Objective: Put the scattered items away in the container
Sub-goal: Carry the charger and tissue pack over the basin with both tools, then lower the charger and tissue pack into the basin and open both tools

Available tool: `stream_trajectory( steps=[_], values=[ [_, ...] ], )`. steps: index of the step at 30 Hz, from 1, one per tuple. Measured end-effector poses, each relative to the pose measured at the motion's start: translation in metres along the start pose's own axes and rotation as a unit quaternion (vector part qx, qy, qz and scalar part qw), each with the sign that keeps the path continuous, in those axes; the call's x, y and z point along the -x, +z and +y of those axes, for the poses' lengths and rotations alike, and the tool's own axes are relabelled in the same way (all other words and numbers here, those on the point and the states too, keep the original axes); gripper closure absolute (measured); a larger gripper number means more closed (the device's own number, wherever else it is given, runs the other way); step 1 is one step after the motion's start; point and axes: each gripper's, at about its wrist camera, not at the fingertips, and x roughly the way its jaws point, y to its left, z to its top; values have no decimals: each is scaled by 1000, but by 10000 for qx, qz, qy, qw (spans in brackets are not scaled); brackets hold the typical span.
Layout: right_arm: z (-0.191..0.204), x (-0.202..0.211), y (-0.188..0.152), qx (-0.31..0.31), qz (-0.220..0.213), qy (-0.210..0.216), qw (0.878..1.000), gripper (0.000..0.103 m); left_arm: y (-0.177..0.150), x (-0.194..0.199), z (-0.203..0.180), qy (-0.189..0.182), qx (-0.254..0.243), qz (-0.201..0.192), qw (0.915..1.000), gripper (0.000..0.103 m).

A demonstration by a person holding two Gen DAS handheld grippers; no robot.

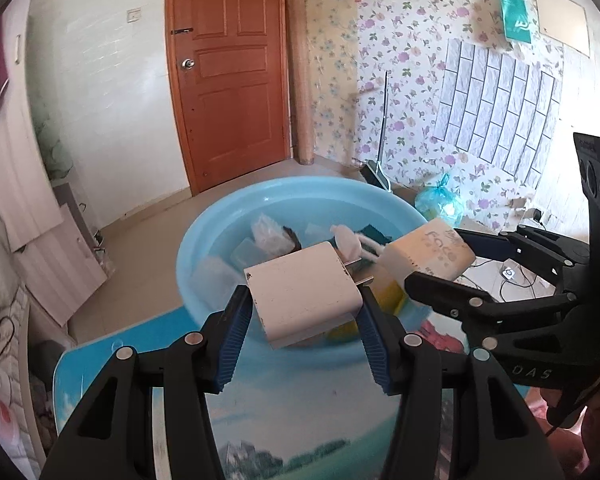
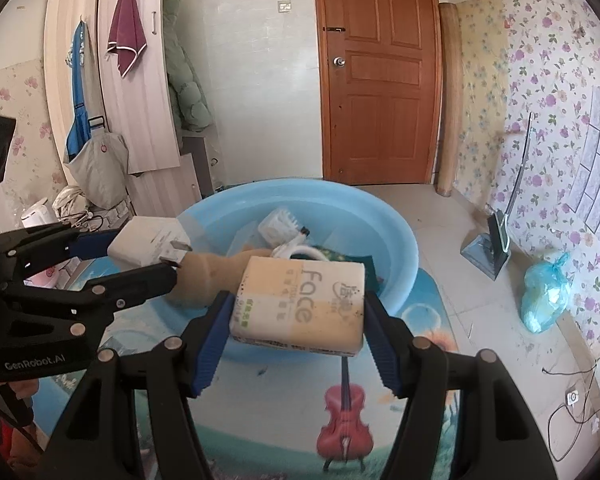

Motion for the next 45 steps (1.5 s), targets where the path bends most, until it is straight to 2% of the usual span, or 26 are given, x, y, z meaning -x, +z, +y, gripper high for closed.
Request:
stream_trajectory(
  steps=[18, 27, 29, 36, 38, 45],
  values=[
    [-27, -65, 32, -13, 94, 53, 9999, 40, 34, -64, 14, -101, -158, 180, 9997, 50],
    [-33, -84, 27, -205, 264, 278, 9991, 39, 35, -81, 23, -189, -55, 263, 9995, 49],
    [-36, -85, 26, -262, 296, 322, 9987, 38, 35, -82, 24, -208, -17, 258, 9995, 41],
    [-35, -82, 26, -178, 382, 201, 9989, 36, 34, -75, 22, -190, 4, 190, 9996, 27],
    [-35, -78, 25, -205, 391, 173, 9989, 32, 34, -72, 20, -173, 2, 179, 9997, 21],
    [-35, -61, 23, -279, 325, 153, 9990, 30, 29, -58, 23, -165, 166, 178, 9996, 11]
  ],
)
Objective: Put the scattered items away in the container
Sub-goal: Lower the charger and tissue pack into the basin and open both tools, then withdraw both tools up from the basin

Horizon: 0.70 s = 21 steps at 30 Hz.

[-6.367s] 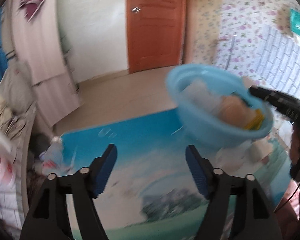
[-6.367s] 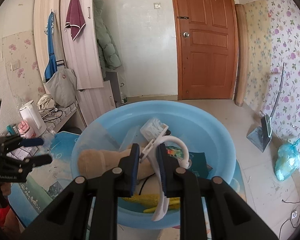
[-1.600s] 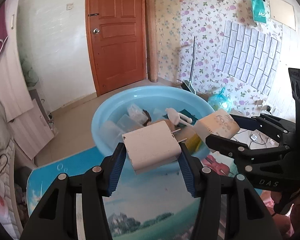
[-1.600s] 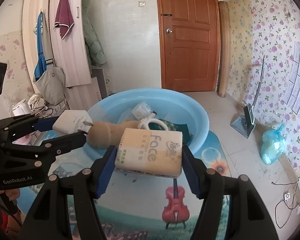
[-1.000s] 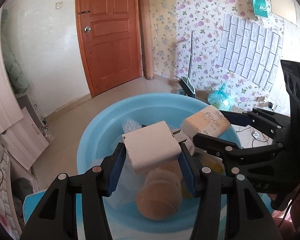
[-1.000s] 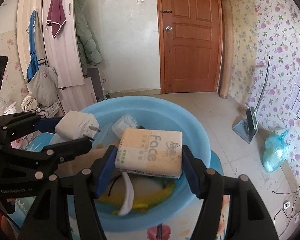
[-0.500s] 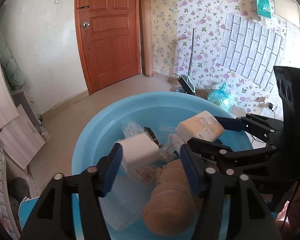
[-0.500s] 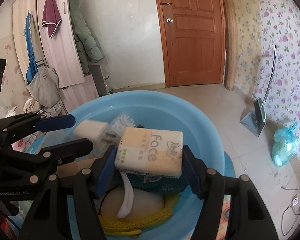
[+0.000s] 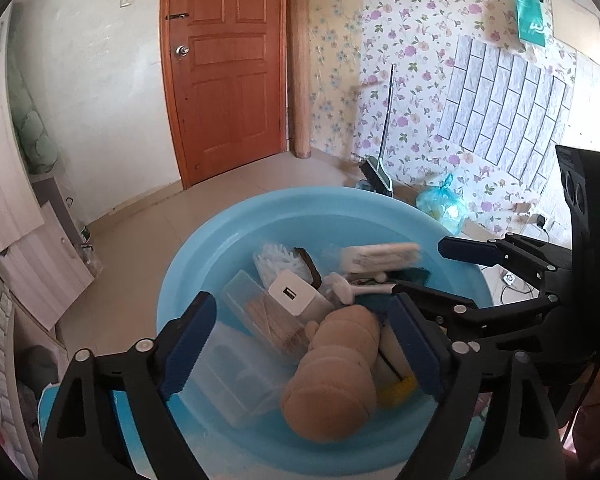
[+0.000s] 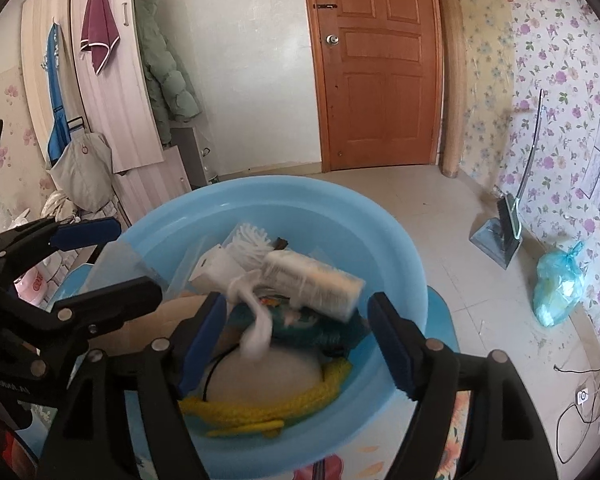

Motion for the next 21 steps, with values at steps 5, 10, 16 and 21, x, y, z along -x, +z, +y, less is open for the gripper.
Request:
stream_trajectory(
  steps=[5, 10, 16, 21],
  values=[
    [9, 12, 0, -31, -65, -61, 10000, 26, -3, 15, 0, 3, 127, -42, 9999, 2],
    [20, 30, -1, -14, -164, -72, 9998, 25, -5, 36, 0, 72, 161, -56, 9998, 0],
    [36, 60, -1, -62, -301, -121, 9995, 17, -14, 70, -5, 333, 109, -116, 9993, 0],
    [48, 88, -5, -109, -408, -190, 9989, 12, -24, 102, -11, 675, 61, -267, 9973, 0]
  ],
)
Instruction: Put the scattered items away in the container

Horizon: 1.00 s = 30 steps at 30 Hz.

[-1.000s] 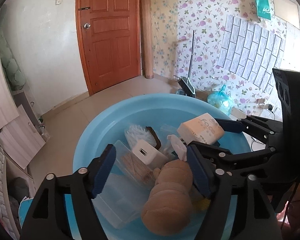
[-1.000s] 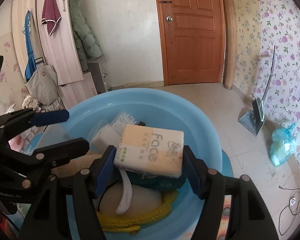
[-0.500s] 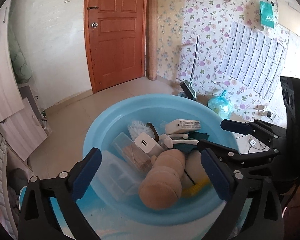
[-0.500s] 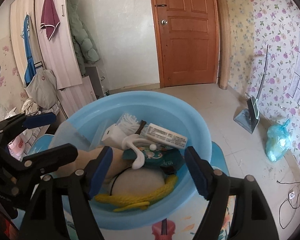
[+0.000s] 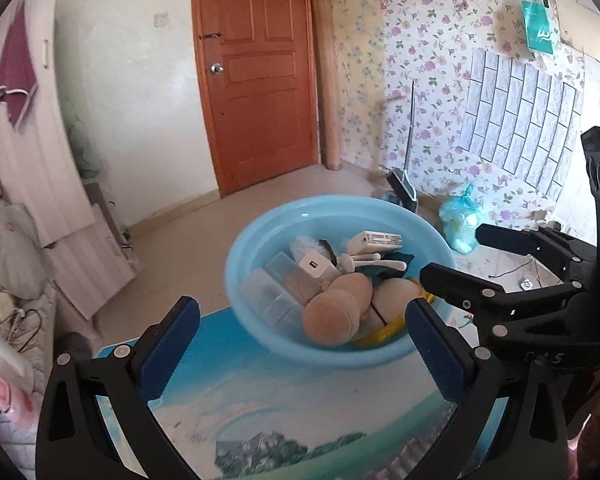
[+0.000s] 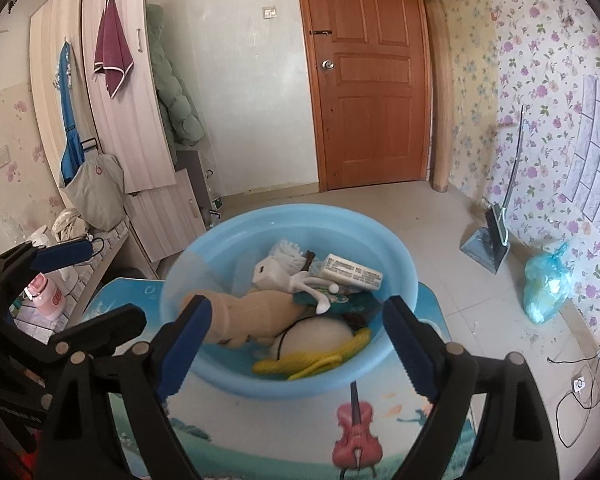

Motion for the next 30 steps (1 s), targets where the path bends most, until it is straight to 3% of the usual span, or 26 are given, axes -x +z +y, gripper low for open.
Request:
stream_trajectory(
  steps=[4, 16, 19, 26, 30],
  values=[
    [8, 19, -4, -42, -59, 9, 10000, 2, -4, 26, 5, -146, 181, -101, 9997, 0],
    [40, 72, -20, 216, -321, -272, 9989, 0, -23, 79, 15, -122, 533, -286, 9981, 0],
    [43, 75, -25, 194, -298, -122, 9993, 0, -29, 88, 18, -222, 670, -276, 9971, 0],
    [38, 73, -38, -42, -242, -100, 9996, 0, -45, 89, 19, 124, 667, -92, 9977, 0],
    [38, 73, -40, -50, -211, -140, 9997, 0, -55, 92, 28, -186, 936, -23, 9954, 0]
  ],
)
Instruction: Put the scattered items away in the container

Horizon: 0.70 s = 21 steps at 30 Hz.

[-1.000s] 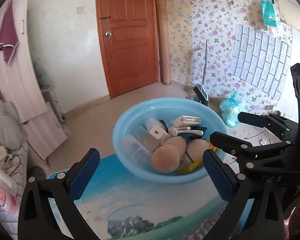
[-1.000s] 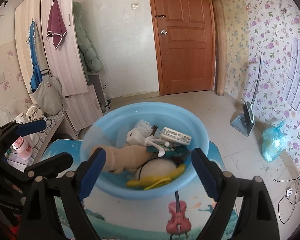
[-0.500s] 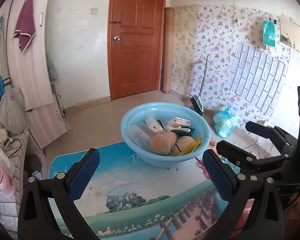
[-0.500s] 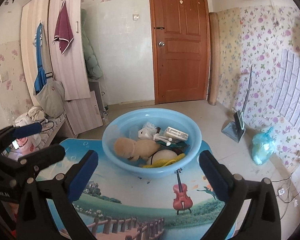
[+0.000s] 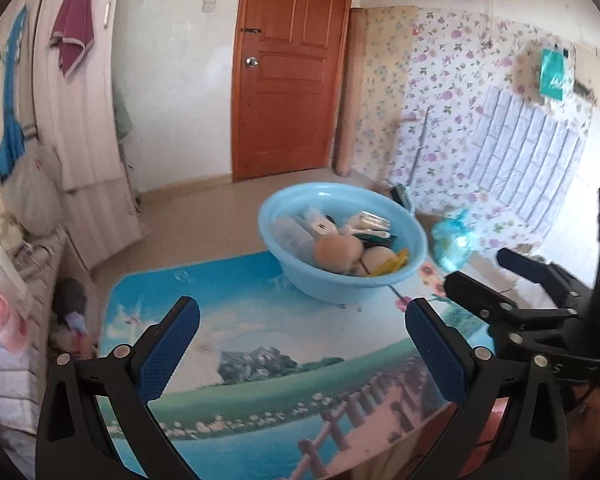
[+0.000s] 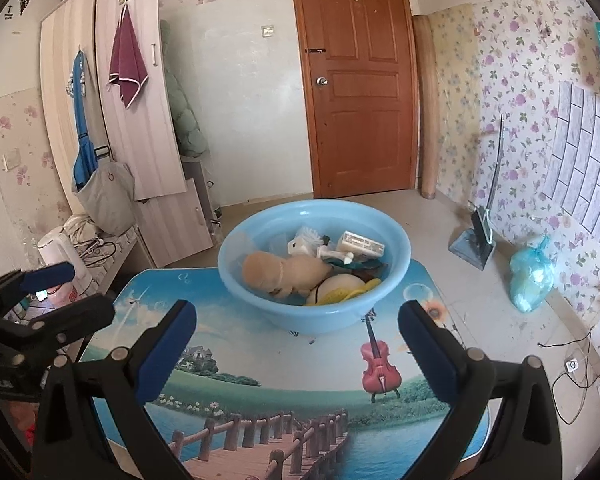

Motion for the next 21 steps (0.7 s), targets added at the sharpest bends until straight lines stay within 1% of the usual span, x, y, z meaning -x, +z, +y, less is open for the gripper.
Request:
stream_trajectory(
  steps=[2, 6, 13, 18, 21],
  values=[
    [2, 0, -1, 15, 3, 10, 10000, 0, -1, 0, 3, 5, 68, 8, 10000, 0],
    [7, -3, -3, 81, 43, 24, 10000, 0, -4, 3, 7, 189, 93, -91, 9997, 0],
    [10, -3, -4, 157, 25, -19, 9999, 0, -6, -2, 8, 214, 84, -48, 9997, 0],
    [11, -6, -5, 169, 91, 23, 9998, 0, -6, -4, 6, 230, -16, -36, 9997, 0],
    [13, -8, -6, 210, 129, 21, 9997, 0, -6, -4, 7, 263, 32, -10, 9996, 0]
  ],
)
